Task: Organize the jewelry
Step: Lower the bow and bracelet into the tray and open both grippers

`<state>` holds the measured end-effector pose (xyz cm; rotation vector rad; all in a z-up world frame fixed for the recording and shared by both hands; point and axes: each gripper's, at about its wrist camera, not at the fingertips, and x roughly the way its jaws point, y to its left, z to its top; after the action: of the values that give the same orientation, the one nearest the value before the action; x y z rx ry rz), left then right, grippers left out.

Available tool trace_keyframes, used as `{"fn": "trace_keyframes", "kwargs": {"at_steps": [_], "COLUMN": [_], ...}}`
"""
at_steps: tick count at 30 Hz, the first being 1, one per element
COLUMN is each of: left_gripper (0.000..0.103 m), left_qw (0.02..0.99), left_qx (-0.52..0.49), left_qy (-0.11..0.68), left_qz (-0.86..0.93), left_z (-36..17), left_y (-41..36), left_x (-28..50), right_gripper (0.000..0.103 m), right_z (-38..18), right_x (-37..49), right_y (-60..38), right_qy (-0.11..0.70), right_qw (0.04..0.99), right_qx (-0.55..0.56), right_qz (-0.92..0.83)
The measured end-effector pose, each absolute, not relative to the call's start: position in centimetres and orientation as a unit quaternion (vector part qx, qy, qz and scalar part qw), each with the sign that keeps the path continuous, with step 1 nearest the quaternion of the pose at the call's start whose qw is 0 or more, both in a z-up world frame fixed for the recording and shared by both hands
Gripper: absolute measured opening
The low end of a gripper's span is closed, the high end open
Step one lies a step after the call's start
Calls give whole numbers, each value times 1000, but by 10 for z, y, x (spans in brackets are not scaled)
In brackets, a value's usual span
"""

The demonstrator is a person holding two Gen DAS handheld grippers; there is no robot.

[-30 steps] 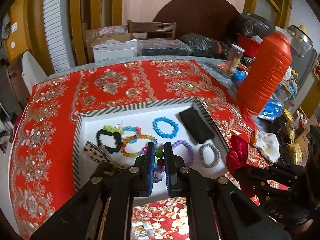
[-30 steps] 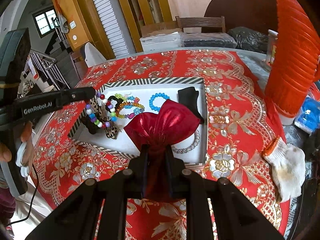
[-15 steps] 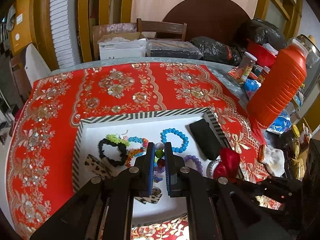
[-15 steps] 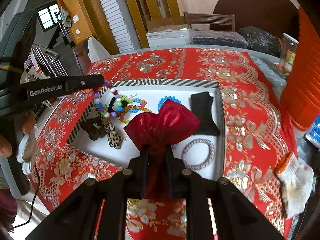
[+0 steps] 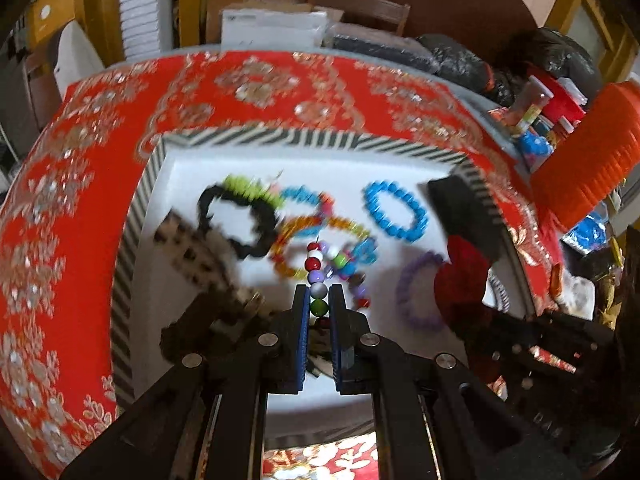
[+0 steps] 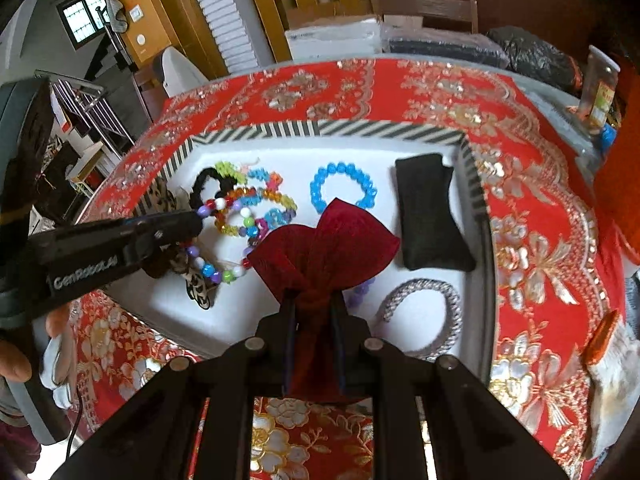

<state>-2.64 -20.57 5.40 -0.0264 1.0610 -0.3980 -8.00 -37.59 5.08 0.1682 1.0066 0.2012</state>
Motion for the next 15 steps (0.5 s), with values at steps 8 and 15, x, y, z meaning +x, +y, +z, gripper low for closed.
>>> {"fn": "trace_keyframes", "kwargs": {"at_steps": [8, 15], "left_gripper": [21, 21], "left_qw": [842, 849], "left_qx": [-18, -3], "left_qy": [507, 497], "left_qz": [-183, -180], "left_z": [44, 44], "left_y": [-200, -203], "left_x": [-30, -35], "right_gripper": [16, 18], "right_z": [38, 35], "right_x": [-66, -68], "right_y": [-358, -355], "right_qy": [492, 487], "right_qw": [861, 865], "right_qx": [72, 77], "right_qz": [109, 93]}}
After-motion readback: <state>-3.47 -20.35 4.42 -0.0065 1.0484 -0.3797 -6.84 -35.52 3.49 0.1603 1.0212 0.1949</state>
